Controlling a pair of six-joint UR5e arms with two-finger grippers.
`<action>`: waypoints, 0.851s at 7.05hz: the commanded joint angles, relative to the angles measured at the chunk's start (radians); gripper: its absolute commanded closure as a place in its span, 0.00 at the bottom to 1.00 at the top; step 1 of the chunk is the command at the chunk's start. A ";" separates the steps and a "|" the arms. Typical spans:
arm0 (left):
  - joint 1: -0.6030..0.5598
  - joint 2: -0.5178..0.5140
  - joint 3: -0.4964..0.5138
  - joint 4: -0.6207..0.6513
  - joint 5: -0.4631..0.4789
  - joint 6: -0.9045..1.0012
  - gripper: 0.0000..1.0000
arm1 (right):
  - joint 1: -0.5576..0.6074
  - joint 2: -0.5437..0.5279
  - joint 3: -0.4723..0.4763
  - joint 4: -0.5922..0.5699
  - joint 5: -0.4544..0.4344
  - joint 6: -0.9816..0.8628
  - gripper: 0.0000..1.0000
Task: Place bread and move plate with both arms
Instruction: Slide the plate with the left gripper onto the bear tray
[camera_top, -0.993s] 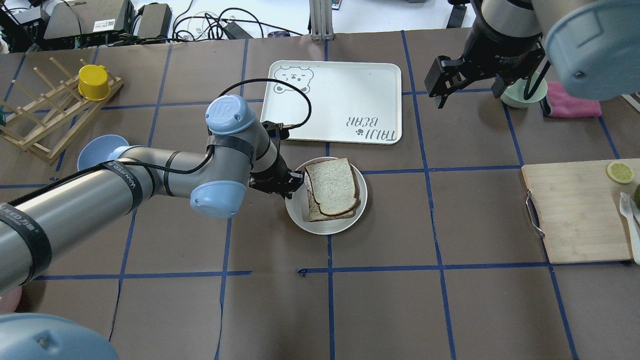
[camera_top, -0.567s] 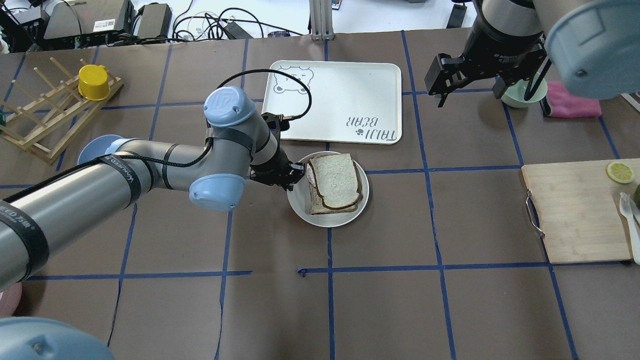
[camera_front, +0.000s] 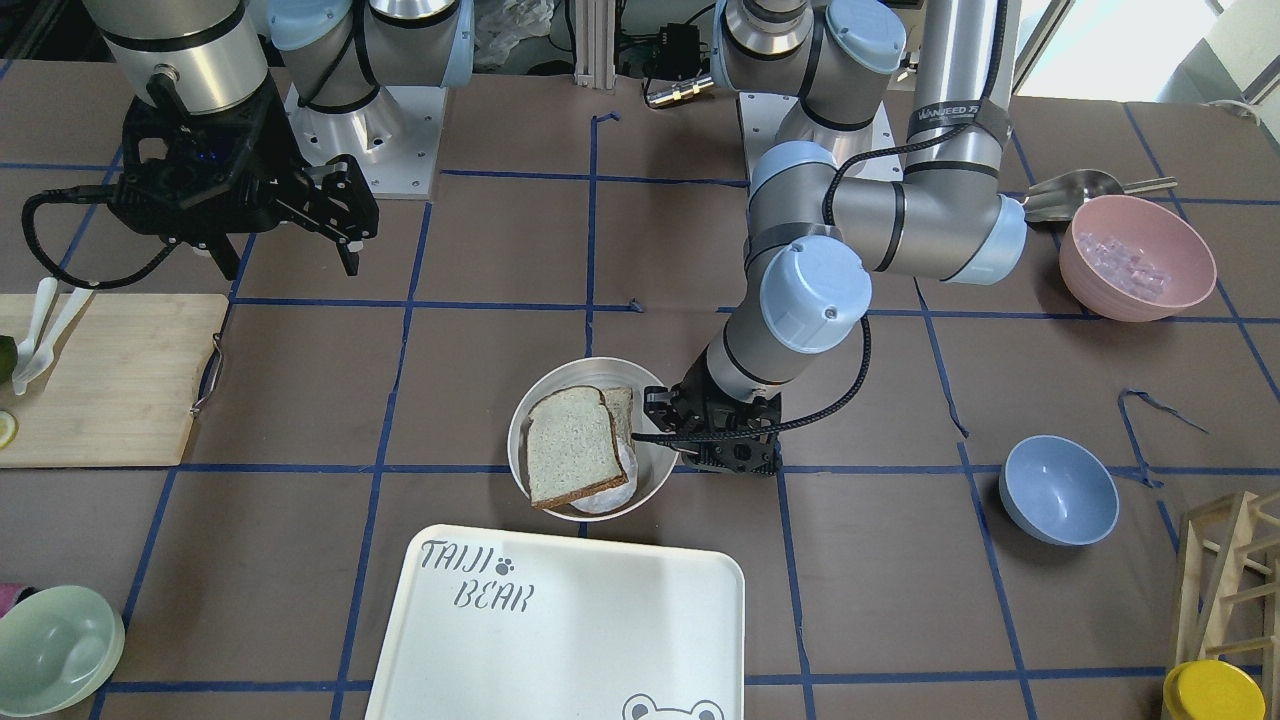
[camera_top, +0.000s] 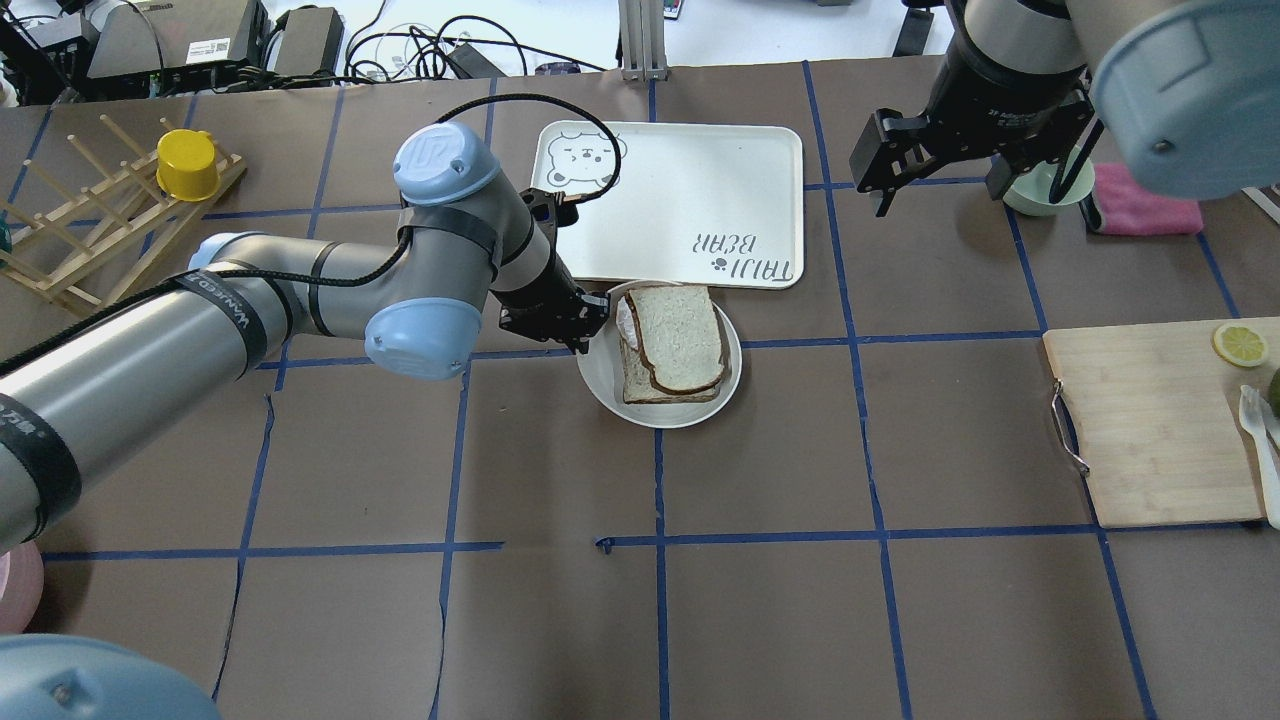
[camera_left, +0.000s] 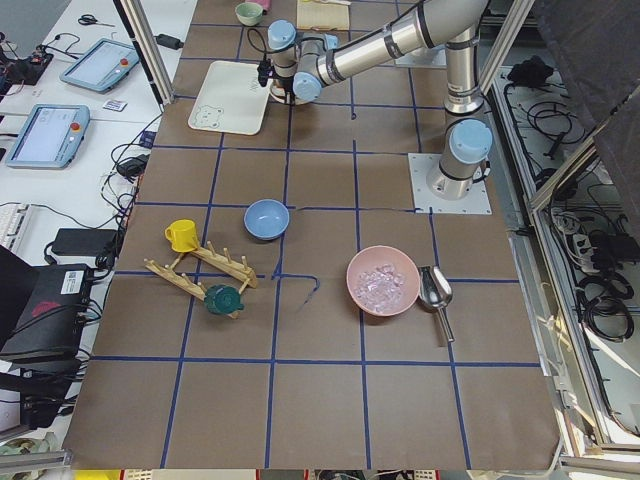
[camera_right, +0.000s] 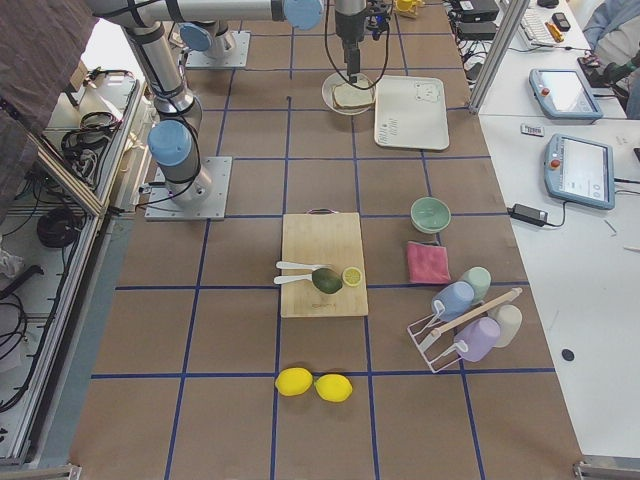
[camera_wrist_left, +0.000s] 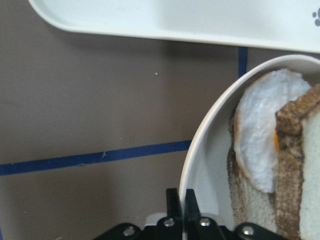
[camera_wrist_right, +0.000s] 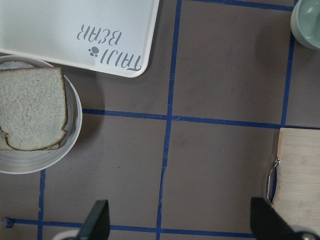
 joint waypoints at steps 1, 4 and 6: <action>0.064 -0.044 0.099 -0.011 -0.067 0.029 1.00 | 0.001 0.000 0.000 -0.002 -0.002 -0.002 0.00; 0.065 -0.246 0.398 -0.063 -0.097 0.052 1.00 | -0.001 -0.005 0.000 -0.002 -0.003 -0.010 0.00; 0.065 -0.372 0.528 -0.063 -0.101 0.053 1.00 | -0.001 -0.003 0.003 -0.002 -0.003 -0.013 0.00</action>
